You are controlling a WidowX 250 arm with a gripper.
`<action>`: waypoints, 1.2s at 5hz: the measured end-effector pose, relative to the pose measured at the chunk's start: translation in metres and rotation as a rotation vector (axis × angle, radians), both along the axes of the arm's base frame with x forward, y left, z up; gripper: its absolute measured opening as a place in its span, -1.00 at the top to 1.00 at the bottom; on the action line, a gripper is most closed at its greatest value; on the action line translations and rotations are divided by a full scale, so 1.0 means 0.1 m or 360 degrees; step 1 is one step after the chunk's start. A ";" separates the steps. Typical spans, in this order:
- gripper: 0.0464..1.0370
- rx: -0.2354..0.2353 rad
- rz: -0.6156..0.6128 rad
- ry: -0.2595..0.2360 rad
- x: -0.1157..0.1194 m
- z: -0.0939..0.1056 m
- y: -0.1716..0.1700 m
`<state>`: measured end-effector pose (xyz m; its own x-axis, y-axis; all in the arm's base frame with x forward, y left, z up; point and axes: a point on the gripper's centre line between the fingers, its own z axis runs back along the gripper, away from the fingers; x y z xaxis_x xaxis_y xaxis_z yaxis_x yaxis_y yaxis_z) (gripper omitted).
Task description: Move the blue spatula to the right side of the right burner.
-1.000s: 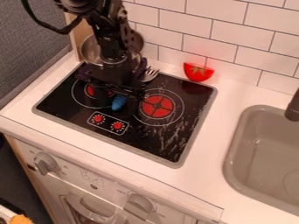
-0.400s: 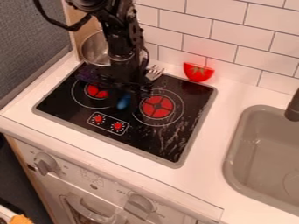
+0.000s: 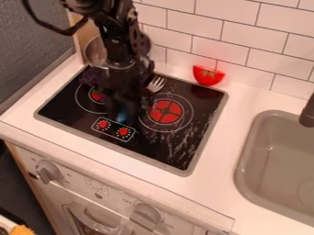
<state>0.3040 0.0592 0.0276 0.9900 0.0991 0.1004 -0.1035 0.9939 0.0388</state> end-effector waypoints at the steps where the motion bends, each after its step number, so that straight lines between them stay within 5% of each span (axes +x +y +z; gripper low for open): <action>1: 0.24 -0.0035 -0.0072 -0.0116 -0.20 0.34 -0.22; 2: 0.25 -0.0054 -0.0110 -0.0157 -0.46 0.46 -0.38; 5: 0.25 -0.0220 0.0058 0.0181 -0.66 -0.08 -0.79; 6: 0.25 -0.0249 0.0116 0.0214 -0.61 -0.16 -0.82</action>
<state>0.2429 -0.0224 0.0120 0.9830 0.1751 -0.0546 -0.1797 0.9789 -0.0971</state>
